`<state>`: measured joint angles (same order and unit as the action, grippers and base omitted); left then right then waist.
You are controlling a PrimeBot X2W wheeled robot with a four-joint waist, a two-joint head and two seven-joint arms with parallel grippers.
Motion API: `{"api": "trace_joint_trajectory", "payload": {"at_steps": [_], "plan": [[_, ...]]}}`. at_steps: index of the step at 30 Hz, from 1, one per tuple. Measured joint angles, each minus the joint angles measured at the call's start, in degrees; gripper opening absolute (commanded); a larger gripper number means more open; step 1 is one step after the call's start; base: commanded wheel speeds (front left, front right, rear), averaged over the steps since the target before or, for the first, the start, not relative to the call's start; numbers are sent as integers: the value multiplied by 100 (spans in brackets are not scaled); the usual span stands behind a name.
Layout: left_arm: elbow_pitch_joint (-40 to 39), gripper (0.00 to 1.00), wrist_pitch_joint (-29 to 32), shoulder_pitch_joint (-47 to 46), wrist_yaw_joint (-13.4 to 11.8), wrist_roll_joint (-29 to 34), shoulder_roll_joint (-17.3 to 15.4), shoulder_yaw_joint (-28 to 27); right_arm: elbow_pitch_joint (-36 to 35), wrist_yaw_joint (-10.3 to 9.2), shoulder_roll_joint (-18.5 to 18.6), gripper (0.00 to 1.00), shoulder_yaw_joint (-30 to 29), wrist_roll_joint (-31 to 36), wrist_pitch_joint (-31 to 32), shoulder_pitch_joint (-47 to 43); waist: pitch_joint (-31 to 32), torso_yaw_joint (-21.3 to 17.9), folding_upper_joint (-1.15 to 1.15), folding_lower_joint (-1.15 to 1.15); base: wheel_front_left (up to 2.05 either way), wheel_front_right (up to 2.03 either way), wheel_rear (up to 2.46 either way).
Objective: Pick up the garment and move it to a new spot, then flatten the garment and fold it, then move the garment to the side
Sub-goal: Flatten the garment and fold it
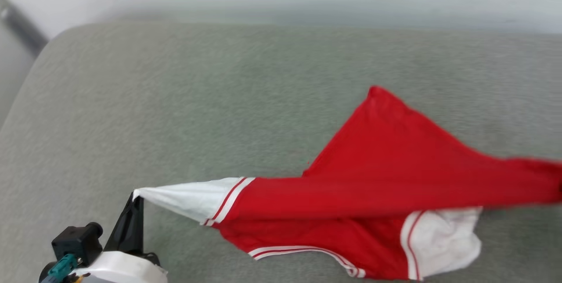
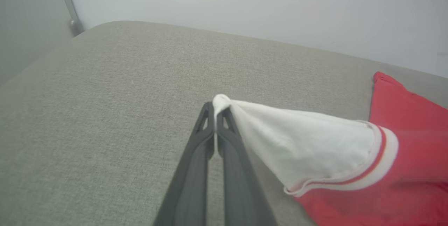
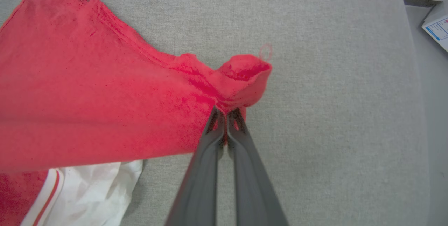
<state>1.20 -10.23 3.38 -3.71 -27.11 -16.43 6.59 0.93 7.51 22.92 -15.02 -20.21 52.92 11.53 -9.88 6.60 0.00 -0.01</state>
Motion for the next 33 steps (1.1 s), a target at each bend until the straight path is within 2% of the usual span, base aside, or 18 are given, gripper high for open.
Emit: {"api": "trace_joint_trajectory", "payload": {"at_steps": [5, 10, 11, 12, 13, 17, 19, 23, 26, 29, 33], "plan": [[-11, 0, 126, 197, -86, -40, -114, -85, -442, 0, -619, 0, -385, -74, -216, -1257, 224, -402, 0, 0, 0, 0, 0], [-12, 0, 169, 241, -134, -77, -183, -154, -466, 0, -1359, 0, -523, -10, -478, -2127, 319, -697, 0, 0, 0, 0, 0], [-23, 0, 181, 247, -135, -80, -198, -158, -424, 0, -1490, 6, -547, 16, -560, -2209, 322, -745, 0, 0, 0, 0, 0], [-33, 0, 190, 250, -135, -79, -215, -156, -378, 0, -1570, 42, -544, 46, -648, -2267, 321, -786, 0, 0, 0, 0, 0], [-46, 0, 202, 250, -135, -77, -234, -151, -330, 0, -1633, 100, -546, 53, -777, -2301, 319, -821, 0, 0, 0, 0, 0], [-122, 0, 265, 222, -142, -32, -272, -100, -271, -1, -1724, 100, -543, 18, -1696, -2210, 310, -912, 0, 0, 0, 0, 0], [-167, 0, 302, 193, -142, -20, -276, -51, -267, -1, -1720, 100, -538, -58, -2417, -2000, 304, -913, 0, 0, 0, 0, 0], [-271, 0, 327, 91, -140, 35, -261, 80, -148, -1, -1550, 100, -316, -297, -3693, -1501, 272, -854, 0, 0, 0, 0, 0], [-280, 0, 326, -35, -96, 64, -242, 174, 81, -1, -1290, 100, -133, -380, -4302, -1071, 197, -775, 0, 0, 0, 0, 0], [-300, 0, 324, -190, -43, 81, -209, 275, 476, -1, -983, 100, 221, -500, -4169, -529, 92, -674, 0, 0, 0, 0, 0], [-220, 0, 212, -496, 121, 90, -152, 417, 864, -2, -292, 100, 974, -847, -2982, 150, -75, -482, 0, 1, 0, 0, 0]]}}
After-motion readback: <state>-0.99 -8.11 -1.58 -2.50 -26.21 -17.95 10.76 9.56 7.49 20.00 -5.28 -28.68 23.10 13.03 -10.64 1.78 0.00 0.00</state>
